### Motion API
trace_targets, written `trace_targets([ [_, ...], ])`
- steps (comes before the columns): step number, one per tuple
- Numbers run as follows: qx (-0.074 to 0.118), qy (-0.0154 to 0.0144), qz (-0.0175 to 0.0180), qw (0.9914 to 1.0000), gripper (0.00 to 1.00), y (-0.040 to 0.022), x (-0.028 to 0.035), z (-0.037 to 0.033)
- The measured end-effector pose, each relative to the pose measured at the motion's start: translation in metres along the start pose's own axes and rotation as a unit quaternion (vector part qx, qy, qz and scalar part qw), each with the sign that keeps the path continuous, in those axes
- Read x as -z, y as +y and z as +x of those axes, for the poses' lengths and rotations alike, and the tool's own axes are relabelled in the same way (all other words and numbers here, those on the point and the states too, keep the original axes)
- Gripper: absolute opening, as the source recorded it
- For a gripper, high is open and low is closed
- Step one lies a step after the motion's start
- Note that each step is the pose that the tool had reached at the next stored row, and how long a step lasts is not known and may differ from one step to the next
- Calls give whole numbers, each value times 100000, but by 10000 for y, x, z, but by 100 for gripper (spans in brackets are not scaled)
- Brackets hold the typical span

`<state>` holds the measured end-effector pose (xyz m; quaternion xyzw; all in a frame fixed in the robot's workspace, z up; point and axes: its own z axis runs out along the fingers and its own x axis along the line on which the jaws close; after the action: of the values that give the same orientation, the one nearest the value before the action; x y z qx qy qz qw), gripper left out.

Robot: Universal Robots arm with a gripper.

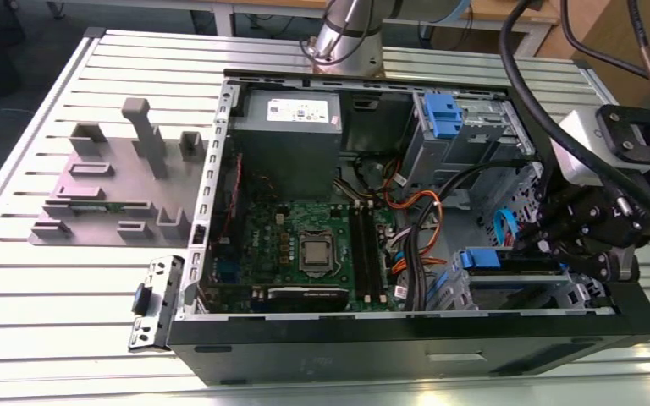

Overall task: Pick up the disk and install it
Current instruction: 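Insert the second disk wire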

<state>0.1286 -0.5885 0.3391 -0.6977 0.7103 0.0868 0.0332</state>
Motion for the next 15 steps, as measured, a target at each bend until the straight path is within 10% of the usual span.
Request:
trace_targets([
  [5, 36, -499, -12, 99999, 16, -4, -14, 18],
  [15, 64, -508, -20, 99999, 16, -23, -24, 35],
])
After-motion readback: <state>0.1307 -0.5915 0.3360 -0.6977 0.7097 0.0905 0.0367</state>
